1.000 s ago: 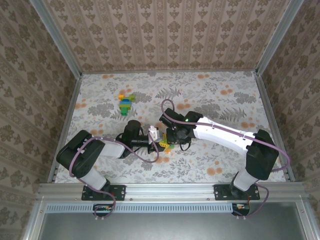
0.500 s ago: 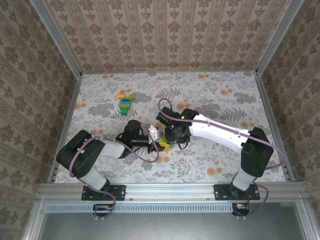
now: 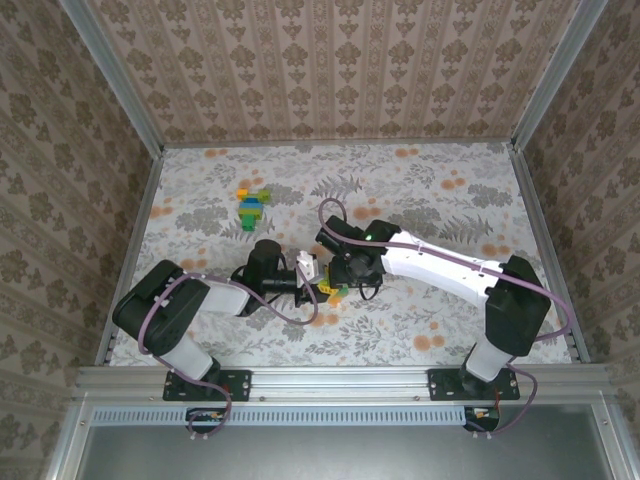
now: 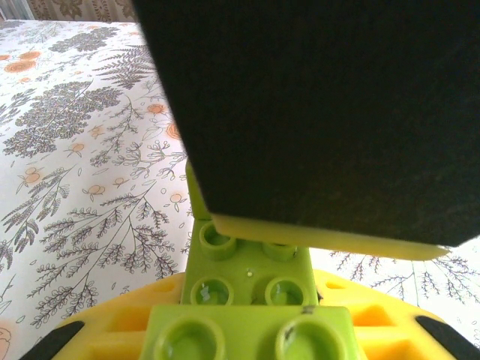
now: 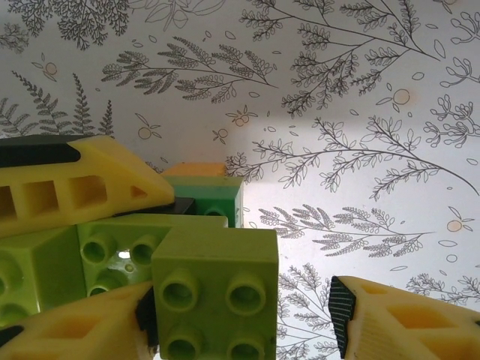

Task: Assemble a carrot with lego

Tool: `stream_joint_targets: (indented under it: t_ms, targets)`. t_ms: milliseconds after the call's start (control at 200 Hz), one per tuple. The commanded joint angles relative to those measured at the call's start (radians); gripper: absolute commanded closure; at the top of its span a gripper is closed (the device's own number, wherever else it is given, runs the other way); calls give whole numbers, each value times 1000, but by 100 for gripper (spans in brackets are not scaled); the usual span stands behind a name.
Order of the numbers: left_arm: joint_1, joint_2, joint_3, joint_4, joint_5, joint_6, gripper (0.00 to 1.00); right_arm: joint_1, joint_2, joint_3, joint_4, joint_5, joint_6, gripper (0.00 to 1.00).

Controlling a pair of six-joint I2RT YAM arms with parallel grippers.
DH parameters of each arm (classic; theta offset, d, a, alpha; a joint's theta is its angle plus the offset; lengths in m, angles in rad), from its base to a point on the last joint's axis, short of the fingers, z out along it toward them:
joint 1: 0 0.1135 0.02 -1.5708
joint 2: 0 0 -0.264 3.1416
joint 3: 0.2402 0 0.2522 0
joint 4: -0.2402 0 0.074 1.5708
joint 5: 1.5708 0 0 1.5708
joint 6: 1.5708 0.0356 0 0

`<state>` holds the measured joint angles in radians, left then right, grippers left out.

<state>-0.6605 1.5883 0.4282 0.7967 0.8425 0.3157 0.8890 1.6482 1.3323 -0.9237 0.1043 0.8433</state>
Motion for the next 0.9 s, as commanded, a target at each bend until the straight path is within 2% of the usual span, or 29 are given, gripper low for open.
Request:
stream_joint_targets:
  t_ms: [0,375,570,730,895]
  targets:
    - [-7,27,14,-88,-66,20,74,22,-1,-31,48,-71,-10,33]
    - [-6,33,26,-104,-58,21,73,-20,-204,11,21,22,-67,30]
    - [1,23,36,-122,-57,1,73,-65,-307,60,-93,136,-121,30]
    - [38,-15,72,-182,-27,-83,73,-110,-383,-3,-54,143,-158,30]
    - [53,-84,160,-338,-9,-184,71,-144,-425,-116,42,93,-190,29]
